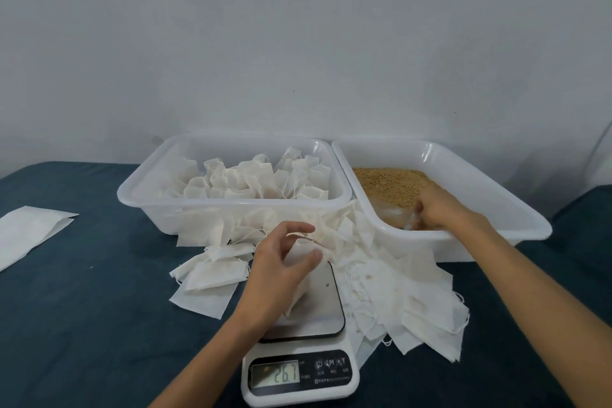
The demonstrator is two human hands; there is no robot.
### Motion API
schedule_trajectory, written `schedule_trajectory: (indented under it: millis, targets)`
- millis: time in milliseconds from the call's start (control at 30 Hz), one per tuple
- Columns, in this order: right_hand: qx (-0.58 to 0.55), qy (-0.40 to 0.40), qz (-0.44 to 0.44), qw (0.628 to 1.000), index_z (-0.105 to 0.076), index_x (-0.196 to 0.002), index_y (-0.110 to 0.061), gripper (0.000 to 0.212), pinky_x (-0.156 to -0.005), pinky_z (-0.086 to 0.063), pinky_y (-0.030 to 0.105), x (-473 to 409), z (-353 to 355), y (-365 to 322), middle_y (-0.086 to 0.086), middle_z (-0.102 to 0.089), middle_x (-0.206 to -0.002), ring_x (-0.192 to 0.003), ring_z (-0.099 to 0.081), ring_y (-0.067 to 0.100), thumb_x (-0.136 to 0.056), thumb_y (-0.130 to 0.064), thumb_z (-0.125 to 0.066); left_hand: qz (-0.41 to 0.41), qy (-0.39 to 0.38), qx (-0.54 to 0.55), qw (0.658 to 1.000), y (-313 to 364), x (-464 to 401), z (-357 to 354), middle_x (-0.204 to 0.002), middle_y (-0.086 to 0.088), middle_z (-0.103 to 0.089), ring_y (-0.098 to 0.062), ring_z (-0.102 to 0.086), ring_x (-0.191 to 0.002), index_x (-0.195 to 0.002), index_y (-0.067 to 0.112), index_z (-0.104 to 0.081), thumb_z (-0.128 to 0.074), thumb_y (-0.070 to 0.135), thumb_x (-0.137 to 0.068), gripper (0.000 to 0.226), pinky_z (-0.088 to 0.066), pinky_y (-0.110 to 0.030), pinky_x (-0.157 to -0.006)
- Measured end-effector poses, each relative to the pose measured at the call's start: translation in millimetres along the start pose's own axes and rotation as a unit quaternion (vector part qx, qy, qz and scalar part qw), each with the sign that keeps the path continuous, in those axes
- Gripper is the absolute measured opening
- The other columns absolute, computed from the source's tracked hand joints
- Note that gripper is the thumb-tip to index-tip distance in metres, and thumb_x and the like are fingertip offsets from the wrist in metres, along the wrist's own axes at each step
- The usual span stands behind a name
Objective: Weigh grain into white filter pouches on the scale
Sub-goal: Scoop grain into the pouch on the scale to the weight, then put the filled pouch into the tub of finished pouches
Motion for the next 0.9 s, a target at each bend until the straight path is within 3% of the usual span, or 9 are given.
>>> schedule_trajectory:
  millis: [133, 233, 300, 367, 467, 533, 667, 800, 900]
  targets:
    - [-0.009, -0.011, 0.003, 1.0, -0.076, -0.092, -0.016, 0.022, -0.081, -0.055, 0.032, 6.9, 1.2, -4.7, 0.003, -0.071, -0.096, -0.085, -0.064, 0.019, -0.075, -0.024, -0.088, -0.007, 0.012, 0.01, 1.0, 0.8, -0.1, 1.1, -0.087, 0.002, -0.08, -0.003, -0.067, -0.065, -0.114, 0.02, -0.07, -0.071, 0.004, -0.097, 0.024, -0.05, -0.014, -0.067]
    - [-0.005, 0.001, 0.009, 1.0, -0.077, -0.099, -0.009, 0.019, -0.083, -0.056, 0.036, 18.7, 10.2, -7.9, 0.01, -0.073, -0.102, -0.092, -0.067, 0.025, -0.082, -0.016, -0.081, -0.01, 0.022, 0.023, 0.999, 0.5, -1.2, 3.5, -0.09, 0.003, -0.081, -0.005, -0.074, -0.079, -0.111, 0.02, -0.073, -0.07, 0.003, -0.097, 0.022, -0.054, -0.018, -0.075]
    - [-0.026, 0.093, 0.036, 0.995, -0.073, -0.106, -0.003, 0.02, -0.085, -0.056, 0.041, 32.2, 34.3, -16.8, 0.015, -0.072, -0.105, -0.096, -0.067, 0.031, -0.088, -0.011, -0.074, -0.019, 0.024, 0.034, 0.999, 5.5, -2.3, 5.6, -0.099, 0.001, -0.081, -0.015, -0.077, -0.098, -0.11, 0.019, -0.075, -0.07, 0.002, -0.097, 0.022, -0.057, -0.024, -0.085]
    - [-0.114, 0.224, 0.075, 0.965, -0.069, -0.11, -0.009, 0.018, -0.082, -0.056, 0.041, 61.1, 65.4, -31.6, 0.006, -0.071, -0.103, -0.092, -0.066, 0.024, -0.093, -0.015, -0.07, -0.034, 0.038, 0.036, 0.998, 14.8, -6.5, 11.3, -0.102, -0.001, -0.081, -0.018, -0.076, -0.102, -0.107, 0.018, -0.076, -0.07, 0.001, -0.096, 0.022, -0.057, -0.029, -0.089]
    - [-0.254, 0.348, 0.158, 0.888, -0.068, -0.1, -0.019, 0.006, -0.069, -0.051, 0.019, 121.2, 92.3, -66.7, -0.012, -0.067, -0.086, -0.075, -0.061, 0.002, -0.096, -0.021, -0.066, -0.055, 0.077, 0.001, 0.995, 33.3, -21.0, 24.1, -0.102, 0.002, -0.081, -0.019, -0.076, -0.101, -0.103, 0.019, -0.079, -0.073, 0.003, -0.095, 0.019, -0.057, -0.041, -0.088]
    - [-0.324, 0.353, 0.212, 0.852, -0.069, -0.094, -0.02, 0.003, -0.063, -0.047, 0.013, 150.3, 87.4, -92.1, -0.017, -0.064, -0.079, -0.073, -0.06, 0.0, -0.095, -0.019, -0.067, -0.08, 0.111, -0.029, 0.99, 52.1, -37.1, 34.3, -0.1, 0.005, -0.081, -0.017, -0.075, -0.098, -0.101, 0.02, -0.08, -0.074, 0.004, -0.093, 0.019, -0.058, -0.04, -0.087]
    - [-0.429, 0.311, 0.232, 0.816, -0.07, -0.095, -0.02, 0.002, -0.064, -0.052, 0.024, 167.2, 56.4, -114.8, -0.012, -0.066, -0.079, -0.073, -0.062, 0.006, -0.096, -0.02, -0.068, -0.102, 0.171, -0.053, 0.979, 82.0, -82.2, 57.0, -0.087, 0.007, -0.079, -0.006, -0.072, -0.083, -0.095, 0.023, -0.079, -0.076, 0.004, -0.092, 0.02, -0.056, -0.021, -0.078]
    - [-0.48, 0.286, 0.255, 0.789, -0.069, -0.095, -0.022, 0.004, -0.065, -0.052, 0.03, 167.6, 45.0, -115.6, -0.012, -0.065, -0.076, -0.073, -0.063, 0.012, -0.097, -0.019, -0.067, -0.086, 0.189, -0.178, 0.962, 83.6, -126.7, 66.9, -0.093, -0.003, -0.078, -0.011, -0.07, -0.082, -0.102, 0.01, -0.08, -0.075, 0.003, -0.093, 0.012, -0.056, -0.025, -0.082]
    - [-0.481, 0.281, 0.27, 0.786, -0.067, -0.095, -0.025, 0.006, -0.066, -0.052, 0.03, 169.3, 44.5, -113.5, -0.012, -0.065, -0.077, -0.075, -0.064, 0.012, -0.098, -0.02, -0.066, -0.062, 0.163, -0.294, 0.94, 71.0, -142.7, 62.4, -0.089, -0.008, -0.076, -0.004, -0.061, -0.068, -0.101, 0.006, -0.08, -0.073, 0.002, -0.093, 0.011, -0.045, -0.007, -0.063]
Point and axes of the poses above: each hand's wrist, its own x-axis away from the middle knuckle, its own z-axis out of the back of the hand, y = z × x, the point moved 10 cm from there along -x, towards the middle knuckle
